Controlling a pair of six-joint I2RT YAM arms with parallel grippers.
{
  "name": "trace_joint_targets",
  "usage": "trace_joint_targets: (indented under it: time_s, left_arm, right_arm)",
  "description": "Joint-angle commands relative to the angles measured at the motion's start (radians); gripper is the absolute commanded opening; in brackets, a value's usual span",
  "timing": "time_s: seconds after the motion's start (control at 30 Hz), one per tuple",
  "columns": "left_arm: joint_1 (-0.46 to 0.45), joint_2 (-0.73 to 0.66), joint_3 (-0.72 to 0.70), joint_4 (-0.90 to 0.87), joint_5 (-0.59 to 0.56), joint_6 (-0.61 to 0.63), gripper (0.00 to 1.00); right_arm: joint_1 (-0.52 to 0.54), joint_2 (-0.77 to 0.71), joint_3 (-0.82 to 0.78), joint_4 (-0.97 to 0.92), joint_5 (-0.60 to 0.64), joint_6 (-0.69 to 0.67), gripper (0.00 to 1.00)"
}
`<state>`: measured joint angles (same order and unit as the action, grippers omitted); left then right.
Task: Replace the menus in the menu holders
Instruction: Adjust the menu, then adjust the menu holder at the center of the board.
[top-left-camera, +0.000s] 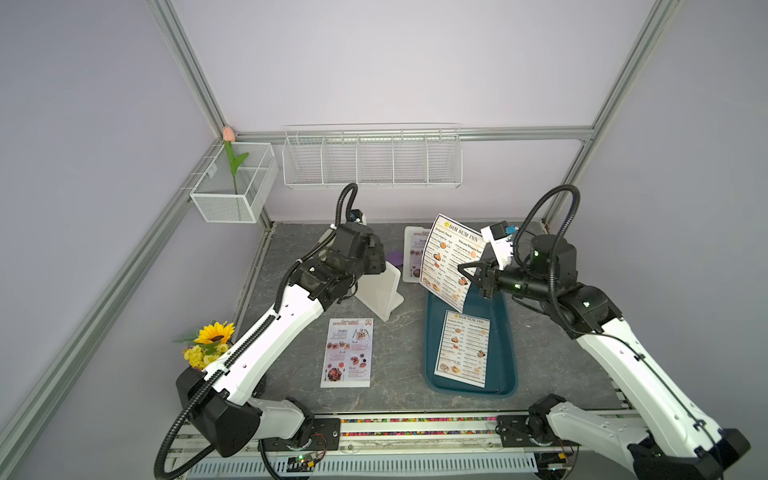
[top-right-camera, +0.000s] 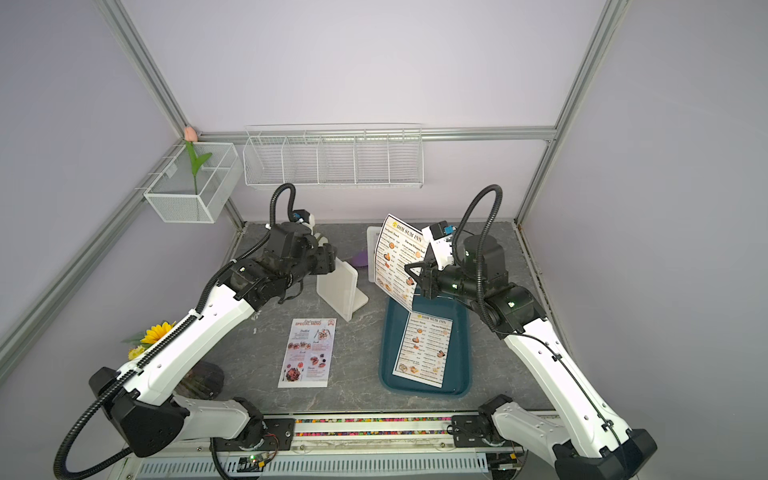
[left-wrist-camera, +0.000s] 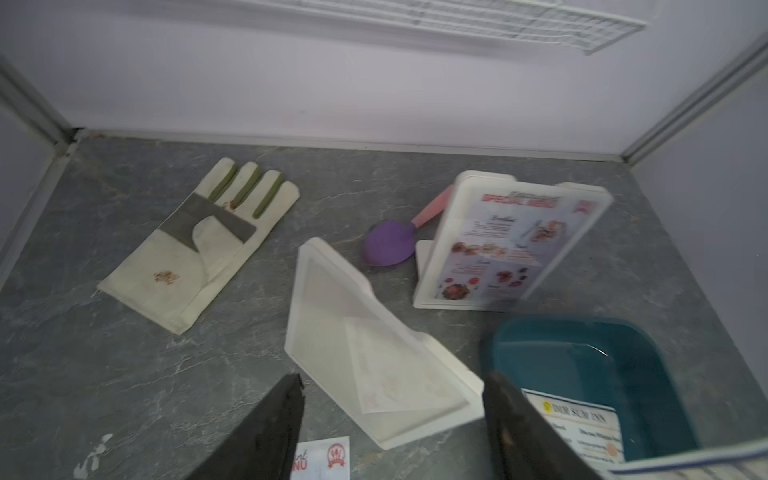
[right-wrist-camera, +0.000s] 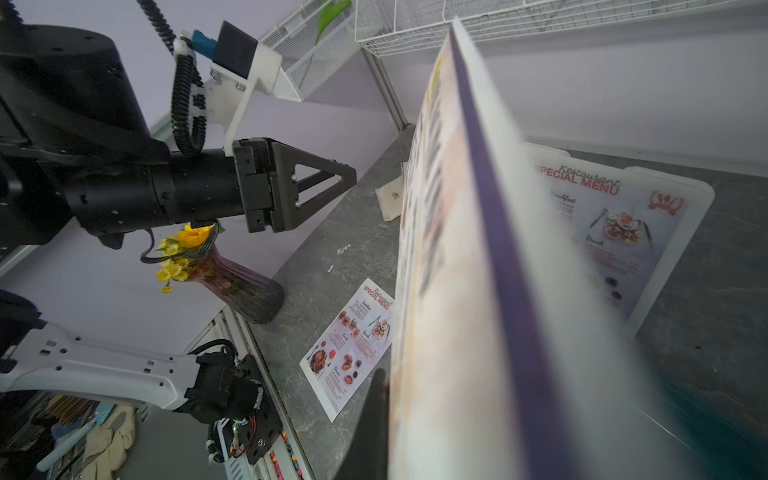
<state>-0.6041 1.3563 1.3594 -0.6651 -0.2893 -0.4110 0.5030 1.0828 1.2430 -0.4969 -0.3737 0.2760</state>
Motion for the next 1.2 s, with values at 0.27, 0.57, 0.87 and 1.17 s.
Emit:
trace_joint_targets:
  time_s: [0.27, 0.57, 0.87, 1.17]
  left_arm:
    - [0.154, 0.24, -0.034, 0.076, -0.051, -0.064, 0.58]
    - [0.184, 0.416, 0.091, 0.093, -0.039, 0.005, 0.57]
    - [0.184, 0.466, 0.129, 0.099, 0.113, 0.045, 0.59]
    - [0.184, 0.285, 0.037, 0.028, 0.048, -0.021, 0.63]
  right_arm:
    - [0.15, 0.156, 0.185, -0.073, 0.282, -0.008, 0.07]
    - [0.172, 0.219, 0.248, -0.053, 0.334, -0.004, 0.07]
    - [0.196, 0.269, 0.289, 0.023, 0.341, 0.091, 0.06]
    - [0.245, 0.306, 0.335, 0.023, 0.347, 0.174, 0.07]
